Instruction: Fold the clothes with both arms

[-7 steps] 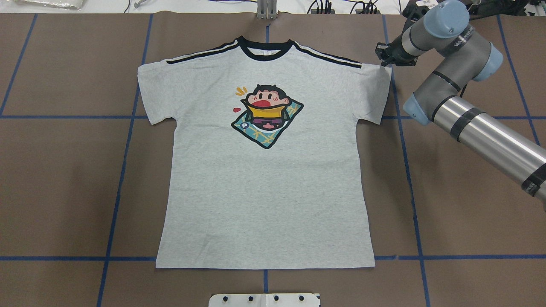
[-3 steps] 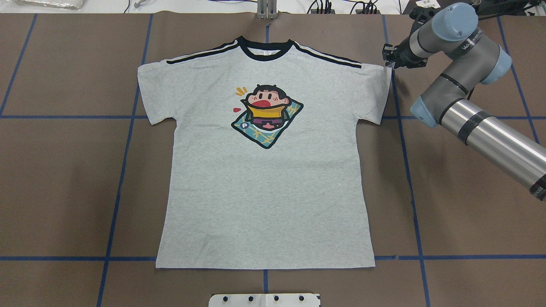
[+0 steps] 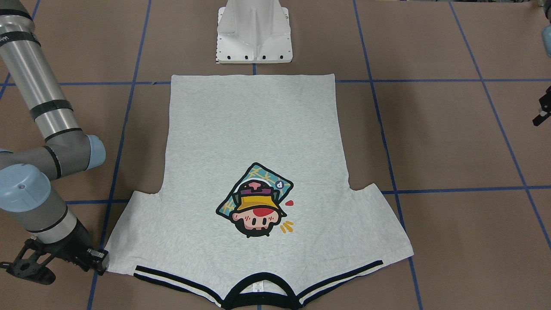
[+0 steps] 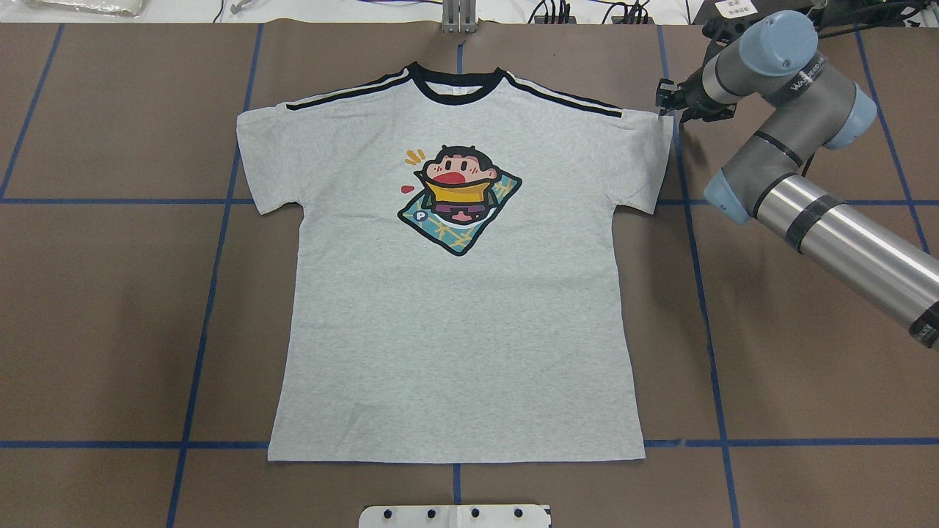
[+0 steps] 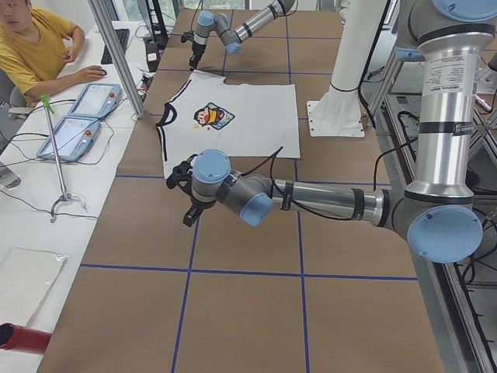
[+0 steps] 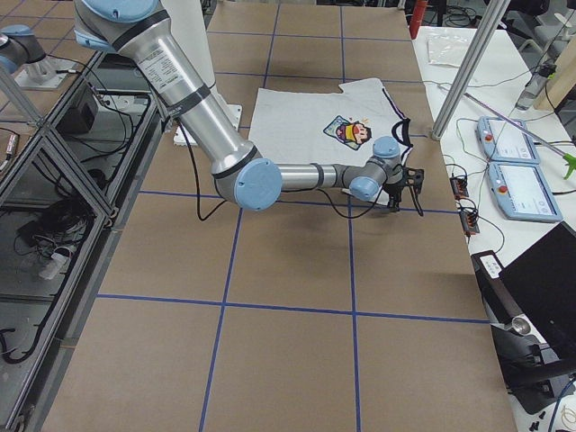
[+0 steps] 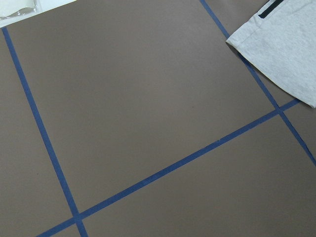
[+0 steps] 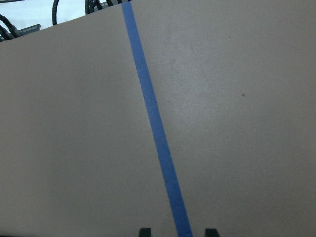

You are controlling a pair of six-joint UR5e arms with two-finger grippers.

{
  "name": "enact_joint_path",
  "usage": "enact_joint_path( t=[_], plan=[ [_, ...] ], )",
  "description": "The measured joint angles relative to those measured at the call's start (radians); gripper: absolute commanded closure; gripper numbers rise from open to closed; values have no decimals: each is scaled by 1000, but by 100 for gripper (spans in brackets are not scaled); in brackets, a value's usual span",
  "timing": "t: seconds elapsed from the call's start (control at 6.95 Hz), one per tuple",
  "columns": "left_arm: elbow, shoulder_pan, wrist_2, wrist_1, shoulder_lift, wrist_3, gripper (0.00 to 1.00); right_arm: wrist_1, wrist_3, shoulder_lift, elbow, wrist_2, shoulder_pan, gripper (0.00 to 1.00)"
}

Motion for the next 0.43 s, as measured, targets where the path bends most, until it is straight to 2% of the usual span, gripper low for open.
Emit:
enact_joint_path(
  t=[0.29,0.43],
  plan=[
    [0,0,1,0,1,0,0,-1,0,-1,-2,-7,-7,100],
    [0,0,0,-1,1,0,0,-3,1,-1,-2,-8,-8,100]
  ],
)
